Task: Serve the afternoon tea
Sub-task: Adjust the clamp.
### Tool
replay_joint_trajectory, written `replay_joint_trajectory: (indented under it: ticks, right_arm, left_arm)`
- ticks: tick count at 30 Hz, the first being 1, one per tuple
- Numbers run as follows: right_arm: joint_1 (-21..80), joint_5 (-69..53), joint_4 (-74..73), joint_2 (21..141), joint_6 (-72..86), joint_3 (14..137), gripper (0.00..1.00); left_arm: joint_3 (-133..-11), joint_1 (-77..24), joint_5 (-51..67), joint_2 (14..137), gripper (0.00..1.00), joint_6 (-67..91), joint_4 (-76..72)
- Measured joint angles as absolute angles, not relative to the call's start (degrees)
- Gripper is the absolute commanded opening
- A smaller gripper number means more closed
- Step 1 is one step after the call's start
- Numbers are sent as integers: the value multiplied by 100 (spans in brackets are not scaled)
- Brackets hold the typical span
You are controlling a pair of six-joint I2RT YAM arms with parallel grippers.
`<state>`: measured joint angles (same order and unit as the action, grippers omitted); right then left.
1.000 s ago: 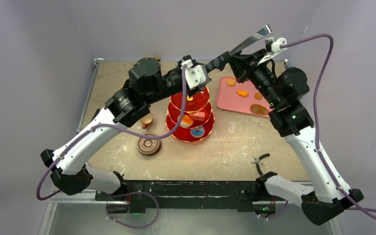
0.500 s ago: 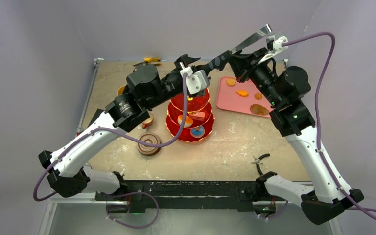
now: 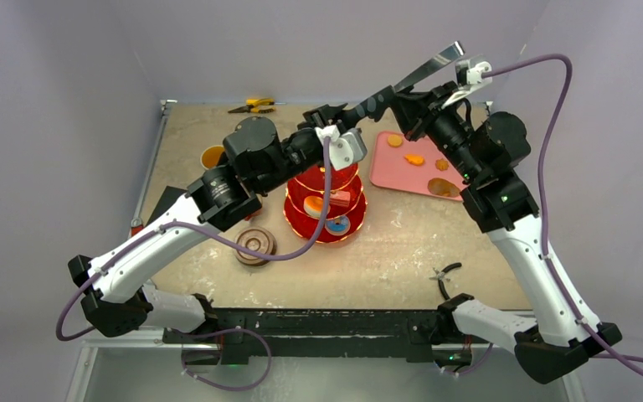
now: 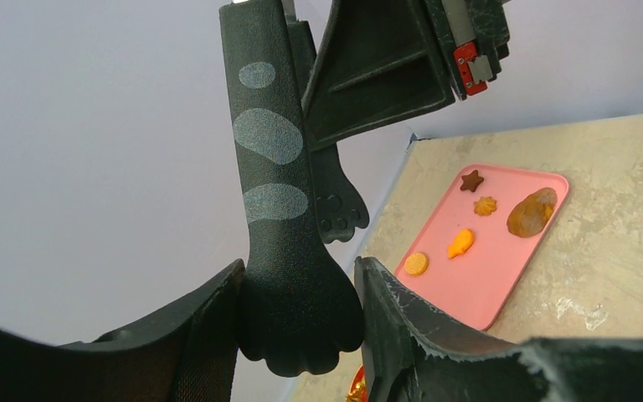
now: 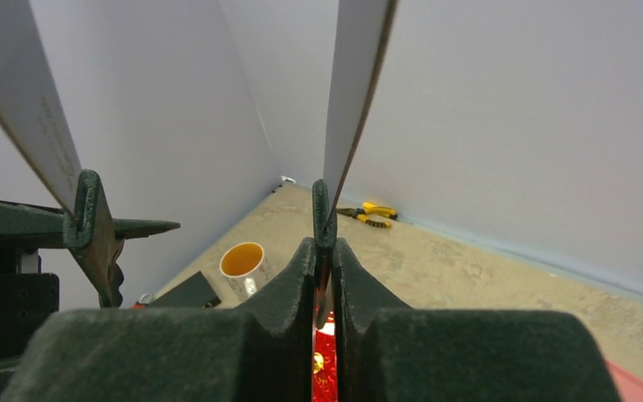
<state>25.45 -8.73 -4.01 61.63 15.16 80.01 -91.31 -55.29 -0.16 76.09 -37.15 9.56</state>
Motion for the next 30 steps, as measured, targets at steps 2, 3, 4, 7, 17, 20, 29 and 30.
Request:
replay_joint_trajectory:
  ticks: [2,3,4,7,17,20,29,30]
  right_arm:
    - [2545,-891,-401,6163,1559,8001,33]
    - [2545,-915,-401,6163,1590,8001,42]
    - [2545,-952,-401,6163,1614,8001,49]
    - [2545,-1048,-412,6145,1702,8001,69]
    - [2545,-1660,-427,5642,1916,7852,99]
    - [2543,-1815,-373,5638,2137,7850,99]
    - [2532,-2069,-84,5701,3116,7037,99]
    - [2528,-2053,-91,5688,3157,6956,99]
  left_arm:
    - [-9131,-5544,-84,7609,21,-3699,945]
    - [-9131,-5544,-139,7609,20,-3671,932]
    - [-9131,-5544,-217,7609,20,-3636,906]
    - [-9131,-5542,-419,7609,19,-3461,790]
    - [-9131,-5542,-440,7603,20,-3011,687]
    - [-9131,-5542,-351,7581,19,-2932,690]
    - [-9131,-5542,40,7419,18,-2915,620]
    - [-9131,-5542,102,7413,18,-2917,593]
